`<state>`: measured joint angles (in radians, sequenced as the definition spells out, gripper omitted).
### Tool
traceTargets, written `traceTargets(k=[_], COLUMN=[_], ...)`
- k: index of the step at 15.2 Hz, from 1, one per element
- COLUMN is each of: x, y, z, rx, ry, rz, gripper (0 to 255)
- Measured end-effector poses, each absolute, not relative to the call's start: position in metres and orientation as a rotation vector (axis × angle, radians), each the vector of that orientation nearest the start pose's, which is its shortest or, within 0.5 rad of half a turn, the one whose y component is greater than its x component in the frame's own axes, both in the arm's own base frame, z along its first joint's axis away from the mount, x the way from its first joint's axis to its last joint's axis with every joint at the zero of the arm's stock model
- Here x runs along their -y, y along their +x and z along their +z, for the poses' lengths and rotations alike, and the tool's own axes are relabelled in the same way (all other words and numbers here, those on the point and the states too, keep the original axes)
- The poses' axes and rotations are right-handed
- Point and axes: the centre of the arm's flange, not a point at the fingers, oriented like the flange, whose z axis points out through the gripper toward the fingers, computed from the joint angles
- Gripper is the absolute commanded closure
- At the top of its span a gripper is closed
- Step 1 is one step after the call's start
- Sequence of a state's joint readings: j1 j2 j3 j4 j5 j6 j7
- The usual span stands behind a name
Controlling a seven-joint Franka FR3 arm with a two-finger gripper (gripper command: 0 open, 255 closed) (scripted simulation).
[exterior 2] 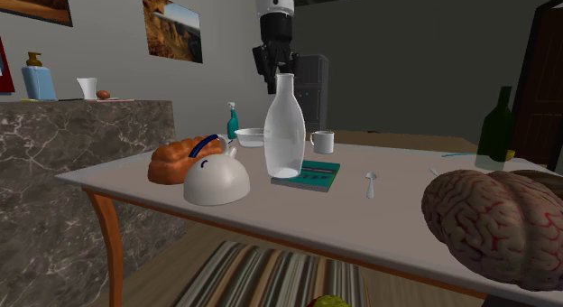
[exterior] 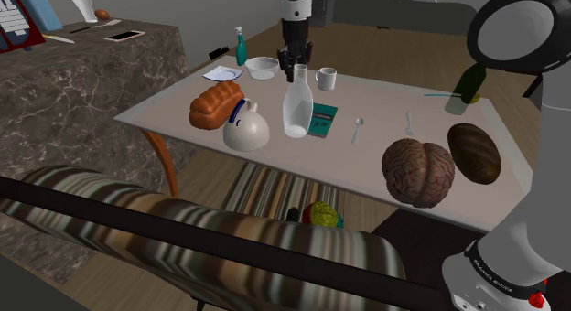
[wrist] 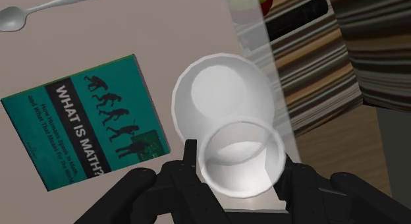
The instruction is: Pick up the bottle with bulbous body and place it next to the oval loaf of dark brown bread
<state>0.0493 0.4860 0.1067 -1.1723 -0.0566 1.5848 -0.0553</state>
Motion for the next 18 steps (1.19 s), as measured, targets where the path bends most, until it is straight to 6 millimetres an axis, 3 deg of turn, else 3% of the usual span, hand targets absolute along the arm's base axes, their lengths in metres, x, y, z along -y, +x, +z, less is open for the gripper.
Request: traceTargets(k=[12,18], x=[-0.084,-0.033], y=[0.684,0.652], z=[0.572,0.596], rx=[0.32,0.319], ry=[-3.133,-3.134], rz=[0.111,0.112], gripper=[255,255])
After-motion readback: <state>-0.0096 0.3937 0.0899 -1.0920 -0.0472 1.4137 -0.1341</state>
